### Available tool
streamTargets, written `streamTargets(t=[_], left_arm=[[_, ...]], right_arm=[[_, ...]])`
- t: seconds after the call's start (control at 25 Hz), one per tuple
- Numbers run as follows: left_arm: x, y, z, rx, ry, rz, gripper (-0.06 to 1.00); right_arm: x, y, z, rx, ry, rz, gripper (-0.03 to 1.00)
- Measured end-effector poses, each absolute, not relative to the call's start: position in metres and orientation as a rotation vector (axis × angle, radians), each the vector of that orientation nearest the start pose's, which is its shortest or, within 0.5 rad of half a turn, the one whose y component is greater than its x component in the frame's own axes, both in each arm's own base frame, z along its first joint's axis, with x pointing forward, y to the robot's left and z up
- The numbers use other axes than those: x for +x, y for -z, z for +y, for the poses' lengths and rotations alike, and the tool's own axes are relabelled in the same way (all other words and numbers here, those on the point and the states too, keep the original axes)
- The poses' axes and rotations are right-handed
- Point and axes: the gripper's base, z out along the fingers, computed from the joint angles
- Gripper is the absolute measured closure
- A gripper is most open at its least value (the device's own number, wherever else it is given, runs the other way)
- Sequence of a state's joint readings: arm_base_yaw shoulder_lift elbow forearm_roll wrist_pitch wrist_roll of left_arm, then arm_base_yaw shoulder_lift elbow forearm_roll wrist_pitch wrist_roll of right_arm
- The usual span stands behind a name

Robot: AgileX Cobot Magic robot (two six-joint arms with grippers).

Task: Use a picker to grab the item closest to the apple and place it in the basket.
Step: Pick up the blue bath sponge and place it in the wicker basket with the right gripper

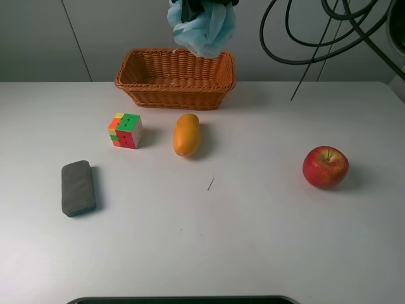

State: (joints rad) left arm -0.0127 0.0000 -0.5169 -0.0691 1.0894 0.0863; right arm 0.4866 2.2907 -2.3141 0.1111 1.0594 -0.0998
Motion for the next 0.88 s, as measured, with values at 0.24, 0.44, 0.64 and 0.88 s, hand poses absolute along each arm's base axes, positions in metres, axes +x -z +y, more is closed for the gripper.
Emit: streamTargets(t=[0.24,0.44,0.64,0.88], left_arm=[[-0.008,-0.280,-0.005,0.107,0.037,2.052,0.21],[-0.008,-0.280,-0.005,0.107,0.037,2.052,0.21],[-0.008,-0.280,-0.005,0.107,0.037,2.052,0.21],[-0.008,-0.280,-0.005,0.107,0.037,2.052,0.21]], right_arm=[[0.482,-0.252,0.254,-0.617,-0.320,2.319,0.56],[0.498,-0.220,0.260,-0.580,-0.324,2.265,0.56],[0.506,-0.185,0.263,-0.573,-0.319,2.282,0.56],[0.509,-0.171,0.264,-0.570,-0.316,2.285,0.56]])
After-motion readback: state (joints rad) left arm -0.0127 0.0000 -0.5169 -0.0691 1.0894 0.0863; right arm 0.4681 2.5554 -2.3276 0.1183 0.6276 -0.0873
